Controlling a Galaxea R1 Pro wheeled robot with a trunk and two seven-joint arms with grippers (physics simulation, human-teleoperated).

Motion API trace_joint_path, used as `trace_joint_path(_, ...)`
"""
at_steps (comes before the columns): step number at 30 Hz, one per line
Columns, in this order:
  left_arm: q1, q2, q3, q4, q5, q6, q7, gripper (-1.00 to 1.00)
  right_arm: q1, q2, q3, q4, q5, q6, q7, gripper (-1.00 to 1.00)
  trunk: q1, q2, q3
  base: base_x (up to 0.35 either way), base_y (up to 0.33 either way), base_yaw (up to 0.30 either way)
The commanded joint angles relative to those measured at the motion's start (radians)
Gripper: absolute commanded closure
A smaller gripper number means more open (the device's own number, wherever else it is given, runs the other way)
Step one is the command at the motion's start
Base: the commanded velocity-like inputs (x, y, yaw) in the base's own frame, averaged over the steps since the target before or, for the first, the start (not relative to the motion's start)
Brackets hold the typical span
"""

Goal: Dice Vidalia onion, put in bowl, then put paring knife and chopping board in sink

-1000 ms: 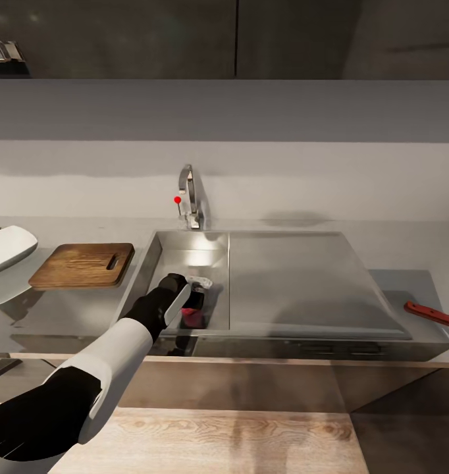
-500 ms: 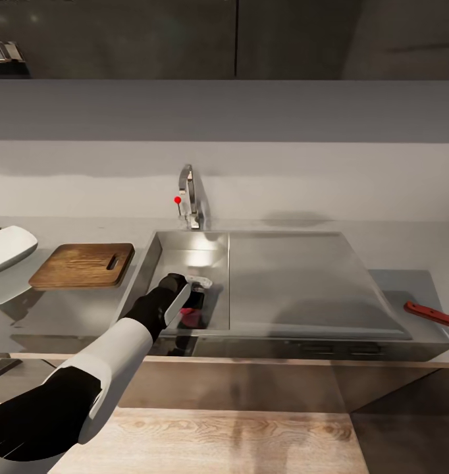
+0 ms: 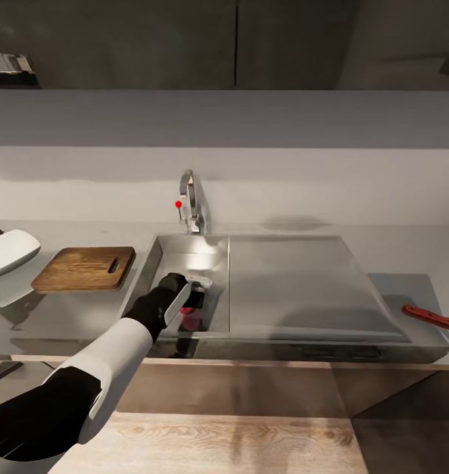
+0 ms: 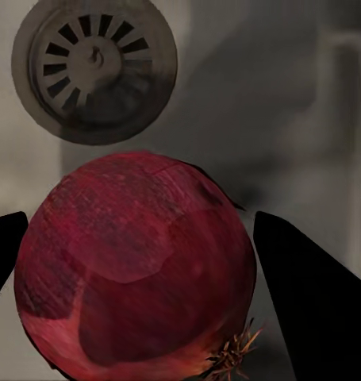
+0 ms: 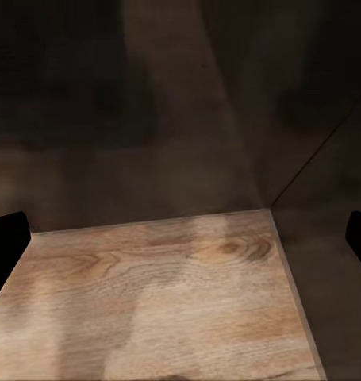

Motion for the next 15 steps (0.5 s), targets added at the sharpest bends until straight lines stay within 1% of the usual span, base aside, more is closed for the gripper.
trace_joint_path(1, -0.001, 0.0, -0.005, -0.002, 0.01, 0.003, 0.01, 1.0, -0.001, 0.0, -0.001, 0.001, 0.011, -0.002, -0.01, -1.0, 0.0, -0.001, 0.001, 0.0, 0.0, 0.0)
trace_joint_path(6, -0.001, 0.001, -0.004, -0.037, 0.01, 0.004, 0.014, 1.0, -0.001, 0.0, -0.001, 0.001, 0.011, -0.002, -0.01, -1.0, 0.0, -0.001, 0.008, 0.0, 0.0, 0.0)
trace_joint_path(11, -0.001, 0.004, -0.004, -0.18, 0.01, 0.026, 0.018, 1.0, -0.001, 0.0, -0.001, 0.001, 0.011, -0.002, -0.01, -1.0, 0.0, -0.001, 0.016, 0.0, 0.0, 0.0)
trace_joint_path(12, -0.001, 0.005, -0.002, -0.236, 0.009, 0.054, 0.019, 1.0, -0.001, 0.0, -0.001, 0.001, 0.011, -0.002, -0.01, -1.0, 0.0, -0.001, 0.018, 0.0, 0.0, 0.0)
trace_joint_path(15, -0.001, 0.007, 0.001, -0.318, 0.008, 0.107, 0.019, 1.0, -0.001, 0.0, 0.0, 0.001, 0.011, -0.002, -0.01, -1.0, 0.0, -0.001, 0.023, 0.0, 0.0, 0.0)
